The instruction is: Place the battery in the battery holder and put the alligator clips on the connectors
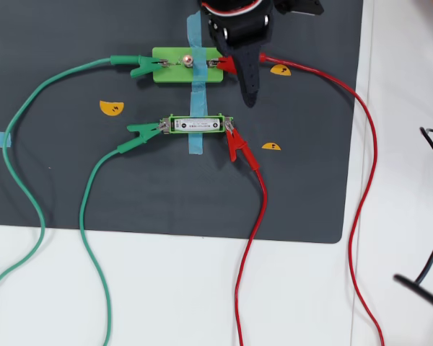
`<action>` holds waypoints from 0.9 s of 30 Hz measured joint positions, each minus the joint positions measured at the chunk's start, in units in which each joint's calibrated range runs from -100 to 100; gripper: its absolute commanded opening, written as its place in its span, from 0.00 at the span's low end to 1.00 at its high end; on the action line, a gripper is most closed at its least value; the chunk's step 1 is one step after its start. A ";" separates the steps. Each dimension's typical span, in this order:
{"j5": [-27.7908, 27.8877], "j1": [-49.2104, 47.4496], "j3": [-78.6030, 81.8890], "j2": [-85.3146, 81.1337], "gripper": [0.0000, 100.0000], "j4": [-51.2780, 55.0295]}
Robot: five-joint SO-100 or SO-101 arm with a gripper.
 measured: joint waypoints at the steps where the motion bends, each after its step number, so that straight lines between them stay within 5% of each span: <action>1: 0.57 0.90 0.71 -1.60 0.36 0.00; 16: 1.40 7.05 30.83 -39.48 0.35 -23.25; 27: -4.50 10.64 43.00 -43.85 0.35 -32.78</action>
